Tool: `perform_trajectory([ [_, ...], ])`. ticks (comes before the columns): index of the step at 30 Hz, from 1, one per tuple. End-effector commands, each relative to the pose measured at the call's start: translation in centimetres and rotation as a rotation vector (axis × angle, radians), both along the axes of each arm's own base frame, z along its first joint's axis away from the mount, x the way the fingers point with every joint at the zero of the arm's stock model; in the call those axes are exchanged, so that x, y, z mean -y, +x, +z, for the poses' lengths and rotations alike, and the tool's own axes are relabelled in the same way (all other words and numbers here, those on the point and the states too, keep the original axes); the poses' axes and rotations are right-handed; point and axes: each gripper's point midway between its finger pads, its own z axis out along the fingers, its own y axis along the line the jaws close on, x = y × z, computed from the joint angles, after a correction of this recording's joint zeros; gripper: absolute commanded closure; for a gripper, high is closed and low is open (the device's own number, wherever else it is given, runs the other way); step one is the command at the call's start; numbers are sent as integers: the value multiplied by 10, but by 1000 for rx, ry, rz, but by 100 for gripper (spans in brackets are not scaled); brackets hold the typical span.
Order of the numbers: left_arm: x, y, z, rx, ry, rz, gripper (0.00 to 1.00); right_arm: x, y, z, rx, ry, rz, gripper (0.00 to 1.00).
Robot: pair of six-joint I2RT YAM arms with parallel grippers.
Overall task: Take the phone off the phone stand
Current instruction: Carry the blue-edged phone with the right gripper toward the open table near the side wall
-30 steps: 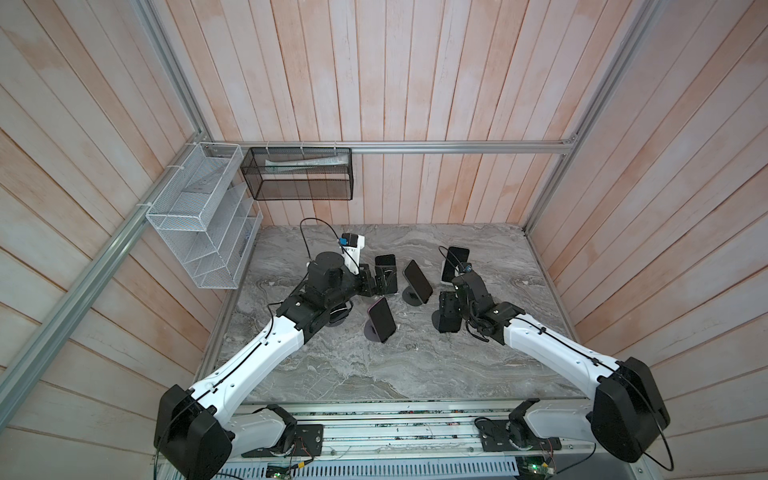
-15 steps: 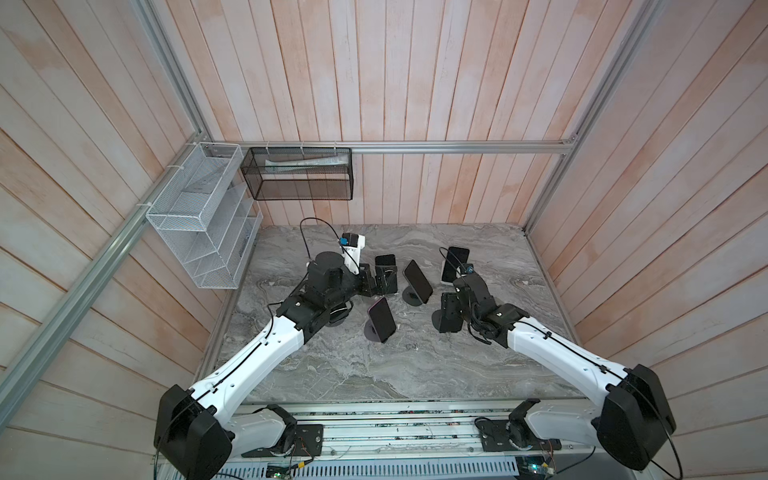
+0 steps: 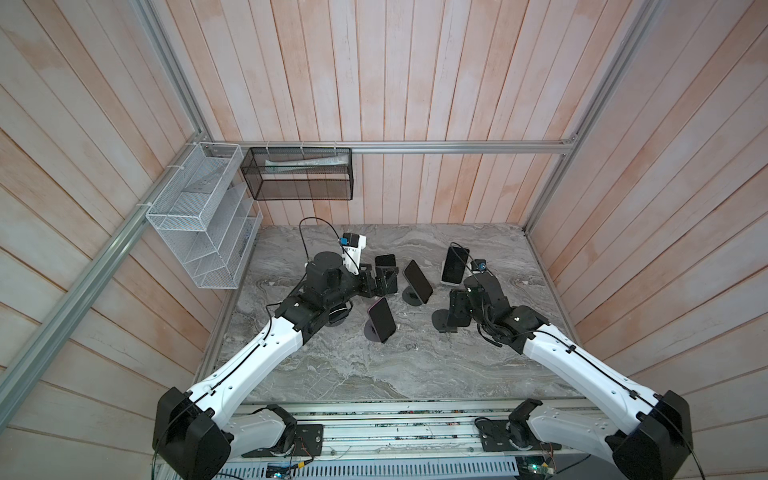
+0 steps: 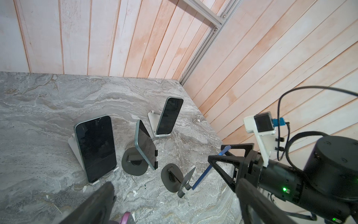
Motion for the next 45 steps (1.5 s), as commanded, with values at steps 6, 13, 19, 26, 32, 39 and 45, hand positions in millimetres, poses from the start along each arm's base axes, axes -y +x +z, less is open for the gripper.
perform_trajectory([
  [6, 1, -5, 13, 41, -22, -28, 0, 52, 8, 15, 31, -48, -134, 27],
  [13, 2, -6, 14, 41, -28, -36, 0, 86, 25, 5, 13, -41, -206, 27],
  [19, 4, -8, 13, 29, -41, -50, 0, 119, 38, 4, 10, -37, -270, 27],
  [26, 6, -8, 11, 22, -46, -60, 0, 157, 57, 0, -19, -51, -349, 27],
  [32, 6, -8, 10, 23, -44, -61, 0, 187, 69, 3, -19, -106, -425, 27],
  [39, 8, -7, 8, 20, -45, -67, 0, 187, 68, -20, -72, -27, -404, 27],
  [45, 10, -8, 6, 9, -50, -77, 0, 188, 71, -37, -138, -4, -394, 27],
])
